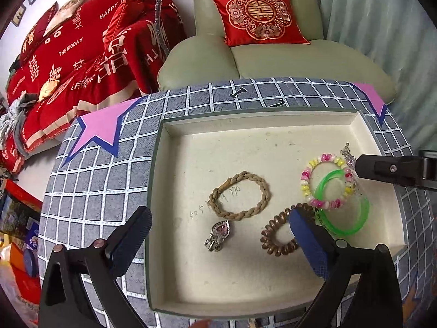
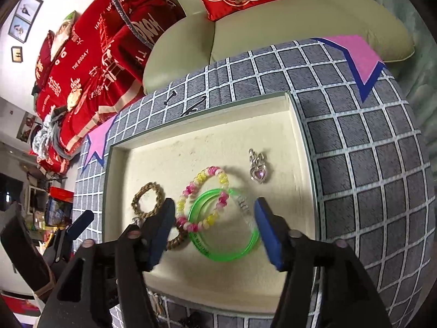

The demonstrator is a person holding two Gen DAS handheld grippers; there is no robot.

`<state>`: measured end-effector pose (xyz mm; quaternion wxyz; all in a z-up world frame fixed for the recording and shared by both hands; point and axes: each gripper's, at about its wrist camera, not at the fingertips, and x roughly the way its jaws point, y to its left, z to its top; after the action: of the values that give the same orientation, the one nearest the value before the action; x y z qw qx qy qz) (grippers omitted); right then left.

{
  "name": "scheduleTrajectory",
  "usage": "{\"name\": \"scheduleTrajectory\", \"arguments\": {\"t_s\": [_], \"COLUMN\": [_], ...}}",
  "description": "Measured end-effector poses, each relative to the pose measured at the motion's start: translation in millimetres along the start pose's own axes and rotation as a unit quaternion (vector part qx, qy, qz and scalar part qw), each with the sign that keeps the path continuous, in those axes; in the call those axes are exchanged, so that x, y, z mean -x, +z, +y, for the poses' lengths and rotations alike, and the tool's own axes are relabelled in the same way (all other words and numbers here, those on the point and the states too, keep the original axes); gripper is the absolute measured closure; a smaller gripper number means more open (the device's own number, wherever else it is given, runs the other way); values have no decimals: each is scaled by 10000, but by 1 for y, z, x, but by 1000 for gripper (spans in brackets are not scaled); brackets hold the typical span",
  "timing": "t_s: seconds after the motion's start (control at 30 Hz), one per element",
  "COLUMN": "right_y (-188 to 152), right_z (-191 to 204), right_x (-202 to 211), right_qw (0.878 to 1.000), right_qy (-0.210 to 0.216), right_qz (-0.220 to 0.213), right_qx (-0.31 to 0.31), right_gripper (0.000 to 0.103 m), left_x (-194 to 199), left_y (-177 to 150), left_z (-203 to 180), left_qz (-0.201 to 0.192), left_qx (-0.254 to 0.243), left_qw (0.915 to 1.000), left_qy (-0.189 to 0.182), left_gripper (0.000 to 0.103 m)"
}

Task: Organize jewelry
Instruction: 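Withdraw both open tools from the tray toward the remaining hair accessories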

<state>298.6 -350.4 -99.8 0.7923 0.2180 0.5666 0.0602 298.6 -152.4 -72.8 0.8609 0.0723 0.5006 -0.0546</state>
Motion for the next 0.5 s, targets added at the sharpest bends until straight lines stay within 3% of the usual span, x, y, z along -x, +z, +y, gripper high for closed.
{"name": "scheduleTrajectory", "arguments": {"t_s": [0.03,0.2,0.5], "right_y": [-3,-18,-61], "right_z": [0,0,-1], "right_x": [3,15,33], "right_qw": [10000,9999,9999], "right_qy": [23,20,-32], "right_qz": [-19,-98,48], "right_qx": [-6,-82,-90], "right_gripper": [24,16,16], "left_x": [3,18,43], "left_y": [-2,-13,-57], "left_z": [1,9,30], "left_qz": [-20,-34,150], "left_qx": [-2,49,228], "left_qw": [10000,10000,9996], "left_qy": [2,-70,21], "left_gripper": [0,0,0]}}
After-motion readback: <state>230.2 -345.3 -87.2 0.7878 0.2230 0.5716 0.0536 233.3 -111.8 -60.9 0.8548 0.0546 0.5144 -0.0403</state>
